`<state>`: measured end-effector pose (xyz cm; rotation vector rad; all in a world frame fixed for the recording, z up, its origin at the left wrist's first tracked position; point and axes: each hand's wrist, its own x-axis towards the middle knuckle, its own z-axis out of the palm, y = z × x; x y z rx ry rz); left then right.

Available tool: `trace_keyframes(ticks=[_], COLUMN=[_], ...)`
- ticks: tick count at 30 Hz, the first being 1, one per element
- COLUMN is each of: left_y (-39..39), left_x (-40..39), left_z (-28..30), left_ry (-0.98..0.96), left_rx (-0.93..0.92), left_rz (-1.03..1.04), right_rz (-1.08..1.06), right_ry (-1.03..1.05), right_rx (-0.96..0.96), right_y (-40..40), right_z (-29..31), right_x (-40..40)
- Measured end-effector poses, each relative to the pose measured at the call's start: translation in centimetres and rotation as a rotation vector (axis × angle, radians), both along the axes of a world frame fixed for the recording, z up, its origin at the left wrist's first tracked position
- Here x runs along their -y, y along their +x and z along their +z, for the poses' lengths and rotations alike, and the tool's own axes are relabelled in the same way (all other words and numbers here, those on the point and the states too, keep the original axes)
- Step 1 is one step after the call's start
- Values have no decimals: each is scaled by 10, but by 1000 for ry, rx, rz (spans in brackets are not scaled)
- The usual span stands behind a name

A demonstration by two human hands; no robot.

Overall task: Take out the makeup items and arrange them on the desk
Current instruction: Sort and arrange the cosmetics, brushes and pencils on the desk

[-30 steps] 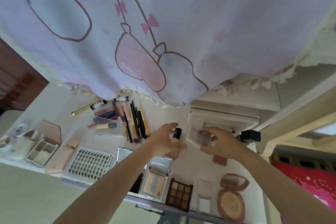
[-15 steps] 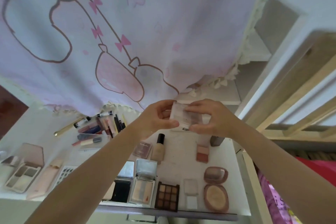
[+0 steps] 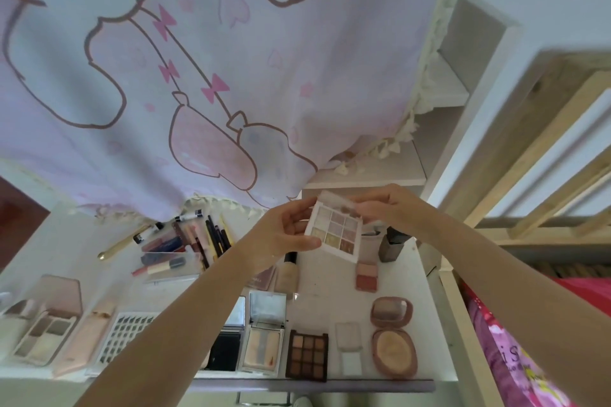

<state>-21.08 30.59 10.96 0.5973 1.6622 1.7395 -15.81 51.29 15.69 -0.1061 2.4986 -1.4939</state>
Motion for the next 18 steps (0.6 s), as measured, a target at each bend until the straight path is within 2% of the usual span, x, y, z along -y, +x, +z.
trace_keyframes(ticks=[3,5,6,9,11,15,18], left_y=[-2,-2,-2,-3,-3,-5,-10], left_x=[3,5,6,10,8,-5,-16], left_z=[-6,-10,-12,-28,-40,-69,-95], left_ry=[-54,-98,-118,-159,-251,-562,-744], left_rx=[26,38,47,107,97,17,-96], left_rz=[24,58,81,172,178,107,-4], right_rz=[-73,-91,-100,-161,-139,15,87], right_ry=[-162,-185,-124,225,407,759,875], right_rx=[91,96,60,-126,-203,-203,-130], right_y=[-7,-12,-15,-27,-34,-46,-49], right_z=[-5,-8,-11,-27,-39,-70,-96], right_x=[-4,-4,-4,-4,-3,4,9])
